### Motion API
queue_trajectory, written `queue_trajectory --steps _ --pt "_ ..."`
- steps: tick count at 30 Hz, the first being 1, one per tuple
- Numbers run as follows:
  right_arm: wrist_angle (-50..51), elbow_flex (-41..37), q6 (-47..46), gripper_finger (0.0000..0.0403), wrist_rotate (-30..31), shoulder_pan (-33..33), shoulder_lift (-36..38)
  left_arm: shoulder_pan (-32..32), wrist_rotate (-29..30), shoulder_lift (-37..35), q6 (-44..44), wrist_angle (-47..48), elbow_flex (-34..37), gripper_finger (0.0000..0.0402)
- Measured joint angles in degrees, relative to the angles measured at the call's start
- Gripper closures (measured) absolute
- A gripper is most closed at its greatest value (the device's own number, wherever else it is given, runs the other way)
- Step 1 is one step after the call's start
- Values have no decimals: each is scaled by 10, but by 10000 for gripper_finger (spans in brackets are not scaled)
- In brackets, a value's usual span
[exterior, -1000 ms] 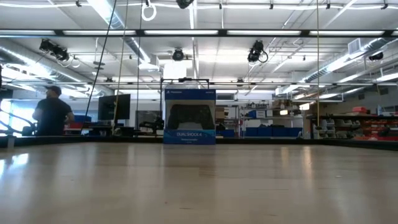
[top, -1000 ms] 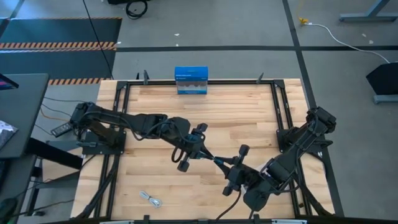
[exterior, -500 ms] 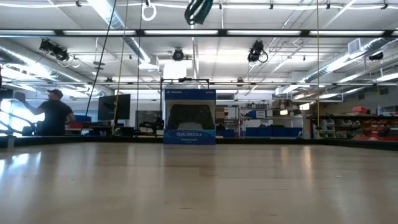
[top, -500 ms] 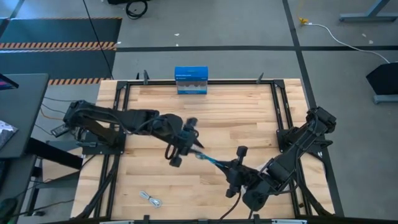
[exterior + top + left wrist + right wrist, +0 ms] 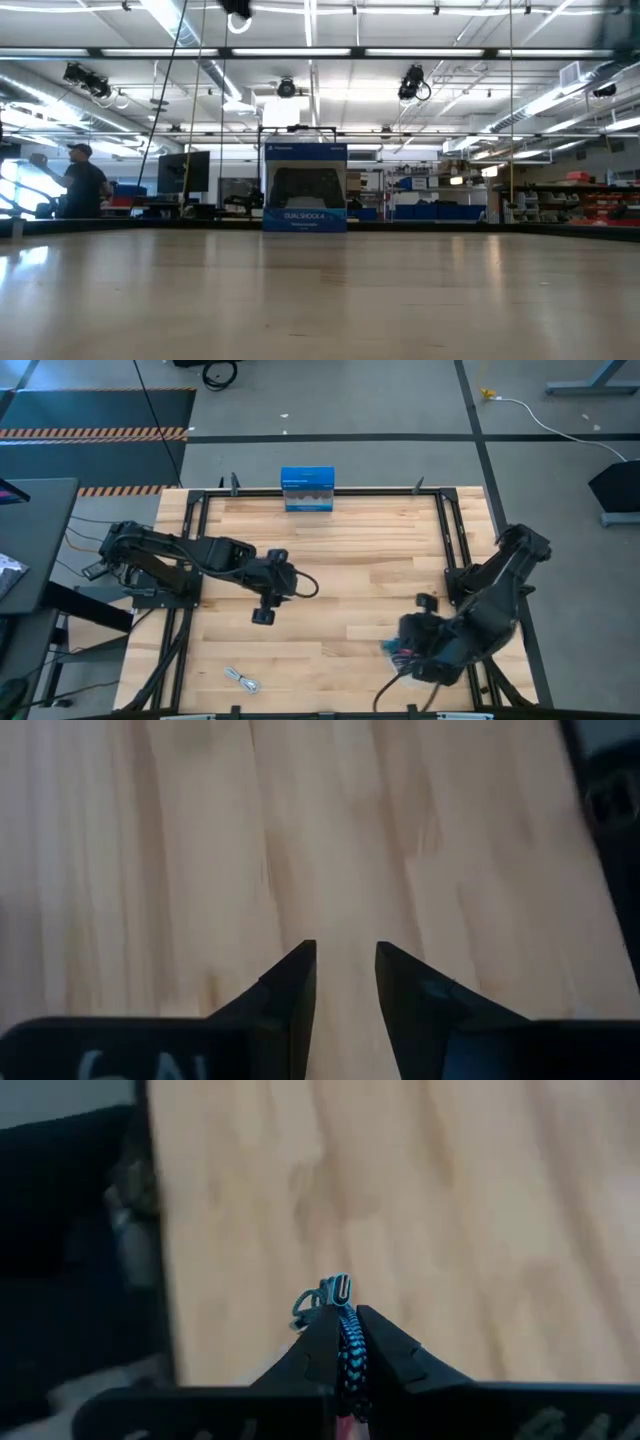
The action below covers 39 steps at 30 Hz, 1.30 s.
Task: Pick and place USB-C Cables
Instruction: Put the light blue charger cable into the transparent bin
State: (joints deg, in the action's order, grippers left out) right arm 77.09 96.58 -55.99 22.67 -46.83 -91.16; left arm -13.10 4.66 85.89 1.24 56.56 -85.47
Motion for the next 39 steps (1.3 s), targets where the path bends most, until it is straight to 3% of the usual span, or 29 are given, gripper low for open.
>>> queue_trajectory --steps 6,10,16,21,25,31,39 --pt "135 47 -118 381 -91 -23 2 -18 1 0 65 84 0 287" --pt "127 8 -131 381 -148 -23 -2 -40 0 0 96 94 1 287" --pt "129 -80 -122 381 -288 -14 -26 -68 0 0 139 110 31 287" --pt "106 -130 -76 381 -325 -10 -53 -89 1 0 174 108 46 287" --pt "25 -161 -51 380 -330 -9 -65 -101 0 0 198 107 46 287" --pt "-72 -197 -38 295 -299 -8 -69 -119 0 0 231 111 46 287" --pt "-84 -197 -15 184 -285 -6 -69 -152 -10 0 287 131 46 287"
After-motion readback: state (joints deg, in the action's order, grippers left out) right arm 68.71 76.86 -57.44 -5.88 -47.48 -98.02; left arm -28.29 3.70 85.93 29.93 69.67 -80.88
